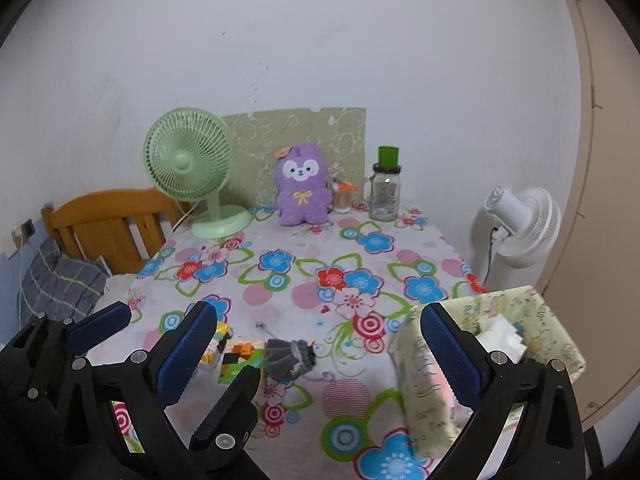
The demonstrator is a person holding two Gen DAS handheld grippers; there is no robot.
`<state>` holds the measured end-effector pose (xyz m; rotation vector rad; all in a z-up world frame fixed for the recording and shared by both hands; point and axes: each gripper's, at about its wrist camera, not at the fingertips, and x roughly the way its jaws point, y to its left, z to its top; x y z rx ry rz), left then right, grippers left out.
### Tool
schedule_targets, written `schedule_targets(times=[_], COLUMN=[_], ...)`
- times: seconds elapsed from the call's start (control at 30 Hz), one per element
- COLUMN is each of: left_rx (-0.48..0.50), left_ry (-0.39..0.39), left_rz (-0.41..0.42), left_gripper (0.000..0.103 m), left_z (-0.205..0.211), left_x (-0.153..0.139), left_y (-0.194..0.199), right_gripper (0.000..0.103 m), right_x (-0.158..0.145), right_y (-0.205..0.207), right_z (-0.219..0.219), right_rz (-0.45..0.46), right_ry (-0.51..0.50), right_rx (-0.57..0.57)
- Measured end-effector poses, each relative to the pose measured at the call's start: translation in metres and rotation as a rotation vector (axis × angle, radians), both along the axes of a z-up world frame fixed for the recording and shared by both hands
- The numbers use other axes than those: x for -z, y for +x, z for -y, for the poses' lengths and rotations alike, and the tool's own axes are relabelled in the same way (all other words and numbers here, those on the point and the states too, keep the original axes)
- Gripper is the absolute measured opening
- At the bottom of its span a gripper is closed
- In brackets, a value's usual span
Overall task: Organize soft objects
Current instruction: 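Withdraw both grippers from the box back over the table, then grasp the dark gray knit sock with the right gripper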
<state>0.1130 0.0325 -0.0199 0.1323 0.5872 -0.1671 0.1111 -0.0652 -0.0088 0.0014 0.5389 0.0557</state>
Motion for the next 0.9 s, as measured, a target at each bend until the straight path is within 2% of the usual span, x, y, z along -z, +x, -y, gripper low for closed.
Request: schedule_targets(times=[0.3, 0.53, 0.7, 0.9], left_rx=[-0.03, -0.055, -0.117, -0.14], left_ry=[0.016, 0.01, 0.037, 0.005], left_rz=[-0.02, -0.089, -0.137, -0.205], left_gripper=[0.097, 0.097, 0.097, 0.097], left_z=[-0.02, -0.031, -0.039, -0.048], left_x=[0.028, 0.056, 0.077, 0.1], left_y=[0.013, 0.03, 0.047, 0.064], right_gripper=[0.103, 0.103, 0.103, 0.103], right_x=[0.035, 0.065, 0.087, 0.109], right_y=[0.018, 0.037, 0.052, 0.071], right_z=[-0.018, -0.027, -0.029, -0.028], right_rz=[-0.031, -0.112, -0.157, -0.211], right_ry=[0.053, 0.069, 0.068, 0.046], right_rx=[-0.065, -0.085, -0.082, -0.068])
